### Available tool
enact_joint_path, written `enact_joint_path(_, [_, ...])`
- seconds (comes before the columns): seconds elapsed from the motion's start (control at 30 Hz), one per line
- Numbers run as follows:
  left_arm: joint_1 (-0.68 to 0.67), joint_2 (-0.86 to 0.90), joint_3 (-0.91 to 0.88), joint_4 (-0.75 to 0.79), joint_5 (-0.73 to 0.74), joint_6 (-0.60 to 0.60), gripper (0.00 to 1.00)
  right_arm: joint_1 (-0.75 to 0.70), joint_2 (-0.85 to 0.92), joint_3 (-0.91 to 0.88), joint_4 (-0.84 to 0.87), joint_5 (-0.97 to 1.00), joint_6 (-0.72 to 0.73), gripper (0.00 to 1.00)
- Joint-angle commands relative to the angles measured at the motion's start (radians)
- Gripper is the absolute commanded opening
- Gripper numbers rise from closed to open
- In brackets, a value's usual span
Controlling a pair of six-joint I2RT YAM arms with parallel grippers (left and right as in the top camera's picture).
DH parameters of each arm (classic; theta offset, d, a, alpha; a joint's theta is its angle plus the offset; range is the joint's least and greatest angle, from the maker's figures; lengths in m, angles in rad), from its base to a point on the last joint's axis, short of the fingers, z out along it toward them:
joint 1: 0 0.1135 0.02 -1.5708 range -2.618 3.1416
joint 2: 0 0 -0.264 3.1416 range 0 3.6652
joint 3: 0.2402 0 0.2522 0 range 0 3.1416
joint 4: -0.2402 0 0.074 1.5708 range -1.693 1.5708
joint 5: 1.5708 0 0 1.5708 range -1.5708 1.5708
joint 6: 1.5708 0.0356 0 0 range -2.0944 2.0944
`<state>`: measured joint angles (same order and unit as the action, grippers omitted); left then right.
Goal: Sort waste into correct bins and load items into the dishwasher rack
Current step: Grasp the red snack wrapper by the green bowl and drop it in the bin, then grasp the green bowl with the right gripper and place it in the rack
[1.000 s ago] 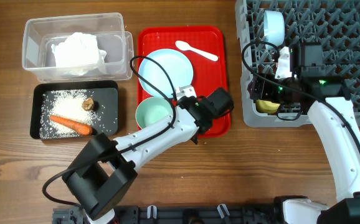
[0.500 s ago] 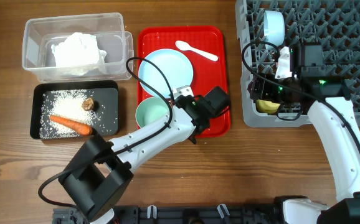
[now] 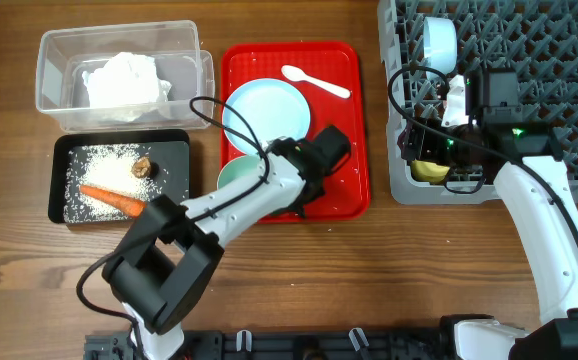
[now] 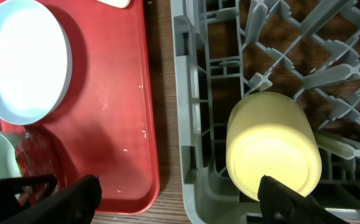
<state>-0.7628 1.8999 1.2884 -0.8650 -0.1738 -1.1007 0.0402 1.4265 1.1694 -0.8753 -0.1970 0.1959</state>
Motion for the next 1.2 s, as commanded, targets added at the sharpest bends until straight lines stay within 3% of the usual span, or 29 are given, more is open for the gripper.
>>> enact_joint_path(0.0, [0.031, 0.025, -0.01, 0.021, 0.074, 0.042, 0.04, 0.0, -0.003, 0.015, 0.006, 0.018, -0.012, 0.85])
enact_joint_path(0.1, [0.029, 0.023, -0.005, 0.029, 0.085, 0.061, 0.04, 0.0, -0.003, 0.015, 0.008, 0.018, -0.012, 0.85])
enact_joint_path(0.2, [0.01, 0.012, 0.038, 0.06, 0.117, 0.195, 0.04, 0.0, -0.003, 0.015, 0.01, 0.018, -0.012, 0.85])
enact_joint_path(0.33, [-0.019, -0.047, 0.186, 0.068, 0.116, 0.475, 0.04, 0.0, -0.003, 0.015, 0.01, 0.018, -0.011, 0.84])
enact_joint_path(0.43, [0.042, -0.096, 0.303, 0.008, 0.032, 0.525, 0.04, 0.0, -0.003, 0.015, 0.008, 0.018, -0.01, 0.84])
enact_joint_path(0.53, [0.214, -0.137, 0.321, 0.03, -0.056, 0.525, 0.04, 0.0, -0.003, 0.015, 0.01, 0.018, -0.01, 0.86])
enact_joint_path(0.67, [0.47, -0.126, 0.321, 0.12, -0.056, 0.525, 0.04, 0.0, -0.003, 0.015, 0.01, 0.018, -0.01, 0.87])
enact_joint_path(0.83, [0.701, 0.002, 0.321, 0.304, -0.055, 0.525, 0.04, 0.0, -0.003, 0.015, 0.01, 0.018, -0.002, 0.87])
enact_joint_path(0.87, [0.718, 0.034, 0.321, 0.321, -0.055, 0.525, 0.12, 0.0, -0.003, 0.015, 0.01, 0.018, -0.002, 0.87])
enact_joint_path(0.97, [0.738, 0.101, 0.321, 0.35, -0.056, 0.526, 1.0, 0.0, -0.003, 0.015, 0.007, 0.018, -0.002, 0.87])
enact_joint_path(1.03, [0.735, 0.1, 0.322, 0.386, -0.048, 0.589, 1.0, 0.0, -0.003, 0.015, -0.001, 0.018, -0.002, 0.87])
enact_joint_path(1.17, [0.654, -0.026, 0.324, 0.34, 0.066, 0.862, 1.0, 0.0, -0.003, 0.015, 0.0, 0.018, -0.002, 0.88])
